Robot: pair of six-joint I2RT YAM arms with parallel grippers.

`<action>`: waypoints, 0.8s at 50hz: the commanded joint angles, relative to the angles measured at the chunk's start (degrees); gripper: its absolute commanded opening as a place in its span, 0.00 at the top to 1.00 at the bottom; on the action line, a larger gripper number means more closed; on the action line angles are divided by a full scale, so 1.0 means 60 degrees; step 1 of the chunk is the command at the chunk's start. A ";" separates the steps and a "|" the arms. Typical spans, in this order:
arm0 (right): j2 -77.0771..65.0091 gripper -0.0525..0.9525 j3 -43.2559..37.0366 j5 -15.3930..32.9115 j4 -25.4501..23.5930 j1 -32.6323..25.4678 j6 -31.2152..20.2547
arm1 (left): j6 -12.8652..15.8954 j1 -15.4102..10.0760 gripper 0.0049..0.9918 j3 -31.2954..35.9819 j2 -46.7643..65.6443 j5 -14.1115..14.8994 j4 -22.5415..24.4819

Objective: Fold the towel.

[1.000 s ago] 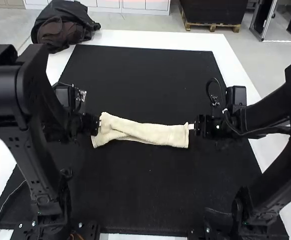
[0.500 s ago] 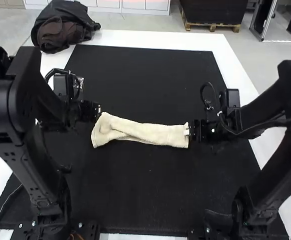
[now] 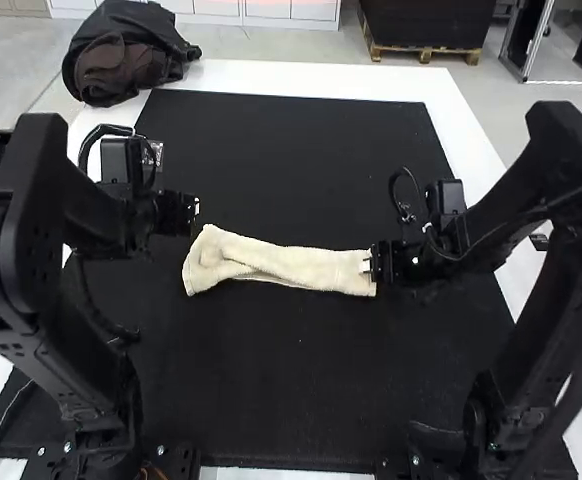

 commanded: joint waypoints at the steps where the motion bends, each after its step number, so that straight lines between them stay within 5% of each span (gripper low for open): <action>1: 0.0234 0.06 0.0236 0.0105 0.0232 0.0316 0.0077 | -0.0114 0.0064 0.02 0.0221 -0.0320 0.0114 -0.0037; 32: 0.1450 0.09 0.0573 0.0178 0.0906 0.0492 0.0297 | -0.0246 0.0064 0.02 0.0148 -0.1243 0.0085 -0.0726; 36: 0.1480 0.28 0.0558 0.0061 0.0906 0.0477 0.0297 | -0.0320 0.0079 0.02 0.0133 -0.1258 0.0085 -0.0726; 40: 0.1480 0.67 0.0543 -0.0598 0.0950 0.0492 0.0253 | -0.0378 0.0064 0.02 0.0118 -0.1243 0.0085 -0.0726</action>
